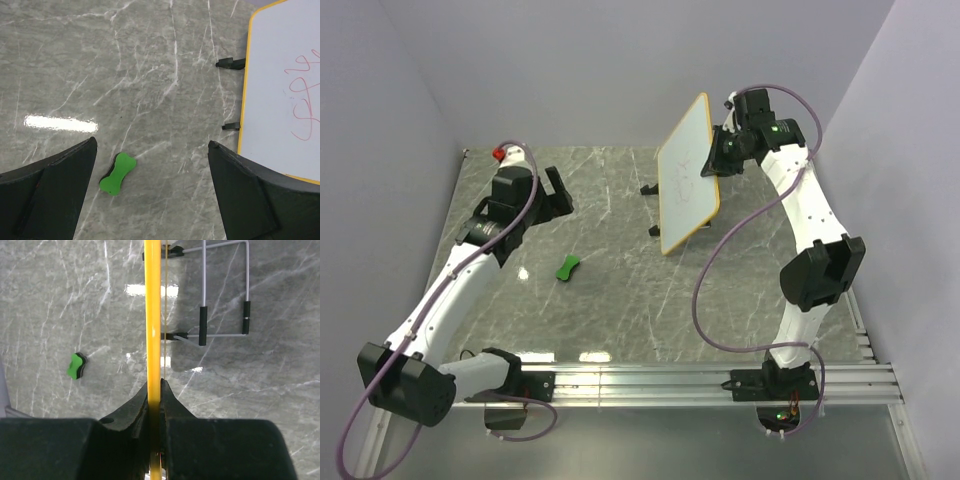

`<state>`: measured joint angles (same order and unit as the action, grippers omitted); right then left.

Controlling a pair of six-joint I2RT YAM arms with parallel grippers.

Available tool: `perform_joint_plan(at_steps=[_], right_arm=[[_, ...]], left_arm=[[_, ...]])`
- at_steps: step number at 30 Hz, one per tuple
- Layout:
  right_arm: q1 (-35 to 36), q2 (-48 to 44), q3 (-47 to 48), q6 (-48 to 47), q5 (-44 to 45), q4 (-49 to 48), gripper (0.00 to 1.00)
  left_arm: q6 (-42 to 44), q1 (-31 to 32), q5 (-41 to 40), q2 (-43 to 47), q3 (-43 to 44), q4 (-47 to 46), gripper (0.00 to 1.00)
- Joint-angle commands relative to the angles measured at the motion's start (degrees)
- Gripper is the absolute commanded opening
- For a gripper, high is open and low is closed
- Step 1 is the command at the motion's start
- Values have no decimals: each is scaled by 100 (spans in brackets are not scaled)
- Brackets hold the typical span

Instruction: Erase the whiteboard

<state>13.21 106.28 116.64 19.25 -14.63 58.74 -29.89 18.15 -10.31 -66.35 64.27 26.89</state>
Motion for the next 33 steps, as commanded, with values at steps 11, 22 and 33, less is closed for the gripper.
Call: perform_joint_plan(at_steps=[11, 22, 33], right_arm=[[-354, 471, 95, 264, -760, -399, 0], [-706, 956, 385, 405, -919, -91, 71], [-1154, 105, 465, 484, -725, -82, 75]], left_arm=[[264, -145, 494, -581, 454, -299, 99], [-79, -452, 2161, -1396, 648, -484, 100], [387, -453, 1664, -1811, 1009, -229, 94]])
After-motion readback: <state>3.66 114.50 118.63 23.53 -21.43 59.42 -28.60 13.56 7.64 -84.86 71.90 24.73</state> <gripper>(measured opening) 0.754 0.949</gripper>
